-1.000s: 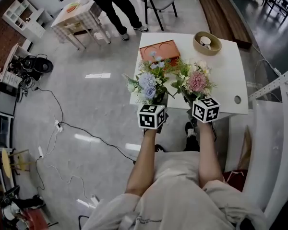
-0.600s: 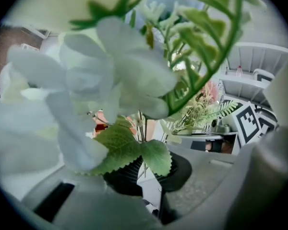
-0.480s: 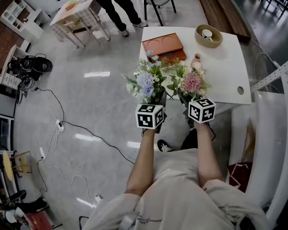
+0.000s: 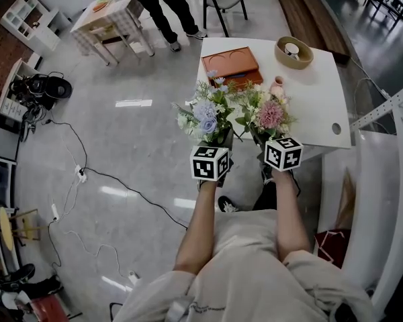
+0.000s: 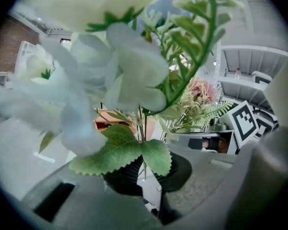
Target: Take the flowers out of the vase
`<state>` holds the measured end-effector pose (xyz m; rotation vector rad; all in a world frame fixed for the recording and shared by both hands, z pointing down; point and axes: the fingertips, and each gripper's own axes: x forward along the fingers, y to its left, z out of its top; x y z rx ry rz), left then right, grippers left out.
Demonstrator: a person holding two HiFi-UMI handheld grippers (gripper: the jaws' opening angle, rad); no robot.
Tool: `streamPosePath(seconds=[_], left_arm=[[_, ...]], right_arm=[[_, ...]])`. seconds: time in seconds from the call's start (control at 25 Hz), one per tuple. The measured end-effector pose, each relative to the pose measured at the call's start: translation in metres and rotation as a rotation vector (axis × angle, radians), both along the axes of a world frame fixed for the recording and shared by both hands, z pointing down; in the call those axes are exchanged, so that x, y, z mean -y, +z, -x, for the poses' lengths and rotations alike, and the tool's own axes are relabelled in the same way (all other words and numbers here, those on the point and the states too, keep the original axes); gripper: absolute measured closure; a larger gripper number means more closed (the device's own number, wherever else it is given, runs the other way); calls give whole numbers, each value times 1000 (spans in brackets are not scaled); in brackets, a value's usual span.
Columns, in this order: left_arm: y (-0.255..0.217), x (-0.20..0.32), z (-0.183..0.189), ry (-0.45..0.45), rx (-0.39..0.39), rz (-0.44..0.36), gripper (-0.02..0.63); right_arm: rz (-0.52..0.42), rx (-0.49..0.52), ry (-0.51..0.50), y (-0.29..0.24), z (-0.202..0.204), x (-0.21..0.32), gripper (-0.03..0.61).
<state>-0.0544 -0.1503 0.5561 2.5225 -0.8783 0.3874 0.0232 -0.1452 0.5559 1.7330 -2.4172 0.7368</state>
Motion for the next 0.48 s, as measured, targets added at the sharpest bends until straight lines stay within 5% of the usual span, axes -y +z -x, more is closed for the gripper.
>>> streamPosePath(seconds=[0.48], left_arm=[[-1,9,1,7,-1,-4,588]], right_arm=[[-4,-21,-3,-4,0,9,551]])
